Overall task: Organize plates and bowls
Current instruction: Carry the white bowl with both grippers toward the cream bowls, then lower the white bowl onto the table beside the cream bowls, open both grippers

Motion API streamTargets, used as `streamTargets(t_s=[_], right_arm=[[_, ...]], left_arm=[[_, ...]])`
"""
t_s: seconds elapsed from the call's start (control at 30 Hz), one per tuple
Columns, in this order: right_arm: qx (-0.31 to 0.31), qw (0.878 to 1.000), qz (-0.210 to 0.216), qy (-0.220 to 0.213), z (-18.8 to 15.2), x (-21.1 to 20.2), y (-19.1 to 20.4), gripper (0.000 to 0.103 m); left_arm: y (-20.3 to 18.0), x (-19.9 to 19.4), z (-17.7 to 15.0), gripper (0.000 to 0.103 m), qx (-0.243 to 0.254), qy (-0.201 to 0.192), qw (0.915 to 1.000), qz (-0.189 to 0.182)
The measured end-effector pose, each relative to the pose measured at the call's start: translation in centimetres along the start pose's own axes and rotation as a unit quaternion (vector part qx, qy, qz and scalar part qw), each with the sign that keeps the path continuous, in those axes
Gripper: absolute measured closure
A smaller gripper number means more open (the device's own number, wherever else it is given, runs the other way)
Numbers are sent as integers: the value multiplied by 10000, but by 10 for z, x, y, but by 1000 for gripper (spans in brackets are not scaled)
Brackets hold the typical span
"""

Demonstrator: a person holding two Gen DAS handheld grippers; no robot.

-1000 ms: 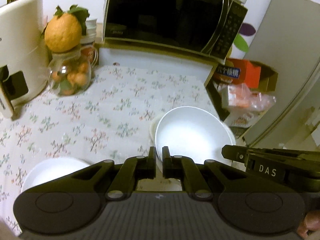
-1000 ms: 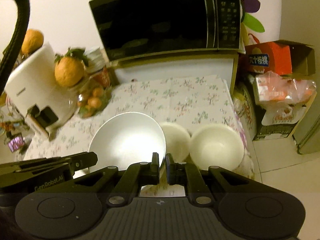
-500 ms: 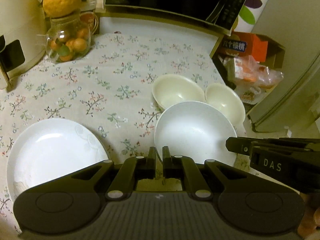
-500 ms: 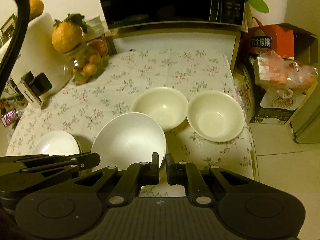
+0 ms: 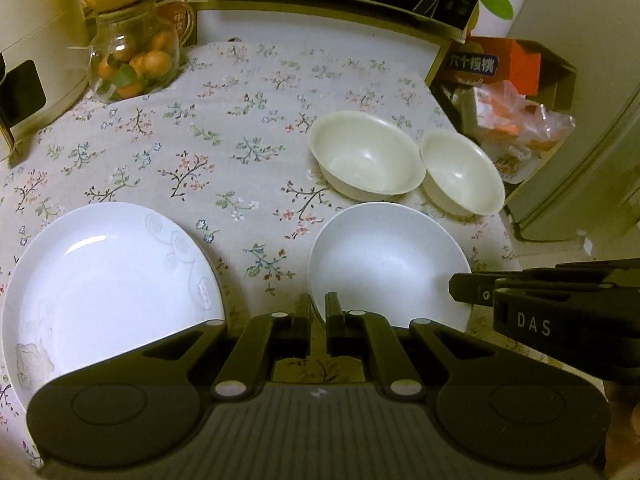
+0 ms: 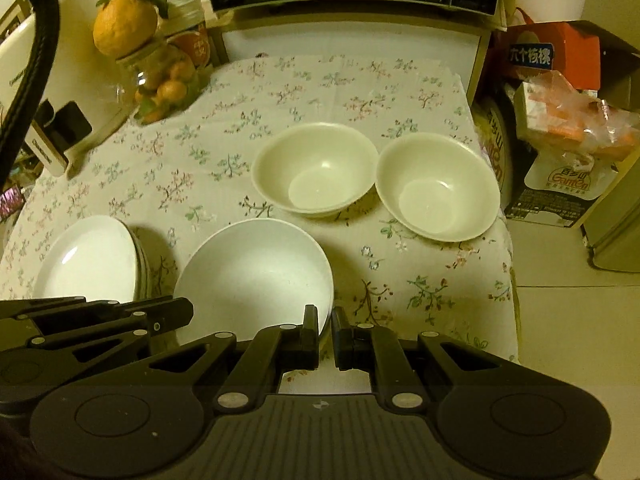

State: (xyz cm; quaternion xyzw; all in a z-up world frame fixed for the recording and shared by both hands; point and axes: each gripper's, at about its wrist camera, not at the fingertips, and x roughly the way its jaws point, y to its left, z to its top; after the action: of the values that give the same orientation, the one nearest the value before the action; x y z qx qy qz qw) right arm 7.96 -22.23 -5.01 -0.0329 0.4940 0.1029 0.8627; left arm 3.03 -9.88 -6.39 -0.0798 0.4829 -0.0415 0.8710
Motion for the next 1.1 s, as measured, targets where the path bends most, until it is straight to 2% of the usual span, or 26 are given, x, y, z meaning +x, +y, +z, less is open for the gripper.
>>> streamTargets(t_s=[0.2, 0.37, 0.73, 1.1], right_arm=[[-22, 9997, 40, 227, -4, 11, 0, 93], [-36, 9993, -47, 361, -6, 20, 0, 92], [73, 9991, 70, 423, -3, 22, -2, 88], [114, 9989, 103, 437, -1, 22, -4, 88]], left_arm=[[1, 9, -2, 98, 53, 86, 9999, 78], [-3, 7, -3, 98, 152, 12, 9998, 106], [-1, 8, 0, 97, 154, 24, 9998, 104], [-1, 8, 2, 96, 168, 15, 9998, 82]])
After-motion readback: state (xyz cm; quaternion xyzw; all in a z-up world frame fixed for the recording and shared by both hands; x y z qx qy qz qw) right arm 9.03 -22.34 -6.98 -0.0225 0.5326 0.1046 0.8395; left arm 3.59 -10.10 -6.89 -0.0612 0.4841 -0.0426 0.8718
